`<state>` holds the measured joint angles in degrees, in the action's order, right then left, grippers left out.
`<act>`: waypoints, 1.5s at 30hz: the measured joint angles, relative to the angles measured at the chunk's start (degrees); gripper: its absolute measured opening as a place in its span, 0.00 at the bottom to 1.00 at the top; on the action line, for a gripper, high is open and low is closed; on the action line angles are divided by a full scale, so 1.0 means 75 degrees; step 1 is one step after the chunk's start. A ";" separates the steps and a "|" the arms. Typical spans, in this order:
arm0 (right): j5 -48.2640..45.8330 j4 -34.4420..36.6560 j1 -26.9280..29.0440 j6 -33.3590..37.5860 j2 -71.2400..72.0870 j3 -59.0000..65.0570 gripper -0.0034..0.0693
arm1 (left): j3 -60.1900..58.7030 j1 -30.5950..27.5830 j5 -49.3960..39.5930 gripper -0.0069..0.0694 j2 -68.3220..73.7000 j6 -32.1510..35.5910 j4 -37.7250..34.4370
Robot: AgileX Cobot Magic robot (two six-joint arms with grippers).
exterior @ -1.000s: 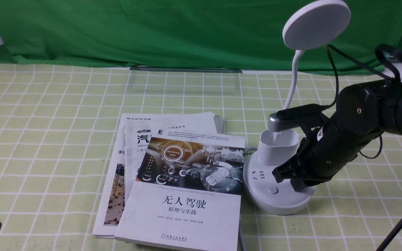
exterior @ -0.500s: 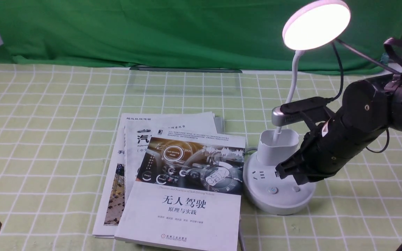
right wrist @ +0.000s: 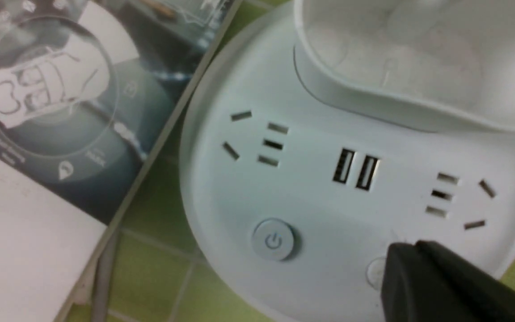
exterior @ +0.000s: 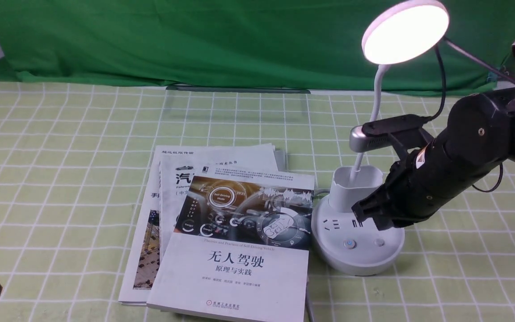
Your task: Turn off the desk lamp on the green coffee tablecloth by hand.
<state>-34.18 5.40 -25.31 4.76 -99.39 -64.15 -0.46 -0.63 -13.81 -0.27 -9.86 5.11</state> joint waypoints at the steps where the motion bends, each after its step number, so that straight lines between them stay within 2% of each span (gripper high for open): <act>1: 0.0000 0.0000 -0.0007 0.0000 -0.0057 0.0000 0.11 | 0.0000 0.0000 0.0000 0.63 0.0000 0.0000 0.0000; 14: -0.0101 -0.0031 -0.0015 0.0046 -0.0510 -0.0096 0.11 | 0.0000 0.0000 0.0000 0.63 0.0000 0.0000 0.0000; 27: -0.0436 -0.0031 -0.0015 0.0024 0.2895 0.1617 0.11 | 0.0000 0.0000 0.0000 0.63 0.0000 0.0000 0.0000; 34: -0.1373 -0.0031 -0.0030 -0.0007 0.4310 0.2078 0.12 | 0.0000 0.0000 0.0000 0.63 0.0000 0.0000 0.0000; 45: -0.0642 -0.0241 -0.0030 -0.0007 0.5391 0.2176 0.10 | 0.0000 0.0000 0.0000 0.63 0.0000 0.0000 0.0000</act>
<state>-38.99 3.60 -25.53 4.71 -58.96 -47.83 -0.46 -0.63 -13.81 -0.27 -9.86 5.11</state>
